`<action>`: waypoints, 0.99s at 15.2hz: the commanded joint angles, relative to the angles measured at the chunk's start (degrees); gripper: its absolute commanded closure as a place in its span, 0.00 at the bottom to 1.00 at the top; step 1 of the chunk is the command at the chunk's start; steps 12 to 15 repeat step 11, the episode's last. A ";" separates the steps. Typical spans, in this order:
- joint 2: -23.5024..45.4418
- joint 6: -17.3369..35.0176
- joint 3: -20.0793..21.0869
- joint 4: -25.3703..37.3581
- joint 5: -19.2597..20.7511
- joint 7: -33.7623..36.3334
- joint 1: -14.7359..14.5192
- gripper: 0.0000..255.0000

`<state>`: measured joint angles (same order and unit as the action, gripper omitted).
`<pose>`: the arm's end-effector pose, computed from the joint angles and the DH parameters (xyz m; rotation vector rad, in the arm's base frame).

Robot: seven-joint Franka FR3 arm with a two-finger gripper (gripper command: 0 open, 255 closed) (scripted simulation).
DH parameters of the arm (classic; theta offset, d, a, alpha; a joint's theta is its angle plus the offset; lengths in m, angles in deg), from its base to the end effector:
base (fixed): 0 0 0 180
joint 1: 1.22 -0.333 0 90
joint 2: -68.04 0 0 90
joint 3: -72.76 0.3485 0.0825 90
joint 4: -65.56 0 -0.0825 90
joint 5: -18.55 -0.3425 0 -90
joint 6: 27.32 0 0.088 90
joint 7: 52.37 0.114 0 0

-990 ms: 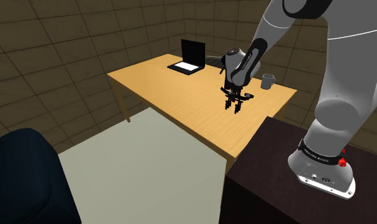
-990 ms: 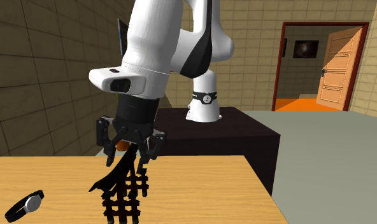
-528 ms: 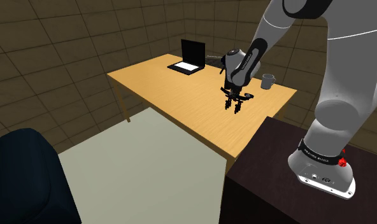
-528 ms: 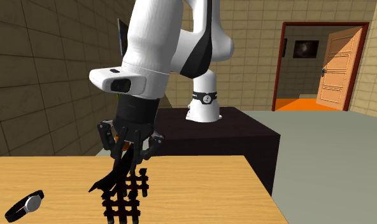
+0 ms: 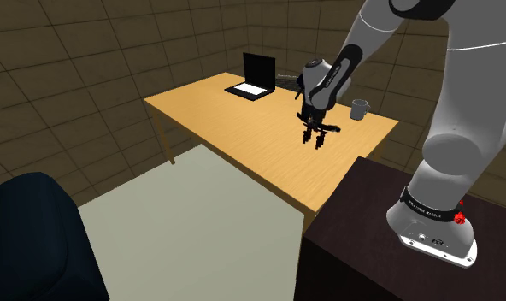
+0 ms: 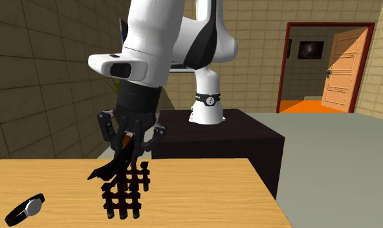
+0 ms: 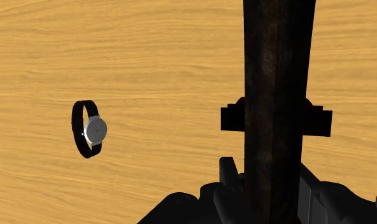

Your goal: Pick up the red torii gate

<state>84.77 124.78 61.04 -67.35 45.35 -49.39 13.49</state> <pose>0.4661 -0.2180 0.2801 2.8524 -0.1317 -0.0312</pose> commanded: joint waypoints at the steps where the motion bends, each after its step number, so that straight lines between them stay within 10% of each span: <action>1: -1.46 -1.43 0.23 -0.01 -0.50 -0.71 0.06 1.00; 15: -6.99 -6.97 0.82 0.16 -2.28 -3.30 0.11 1.00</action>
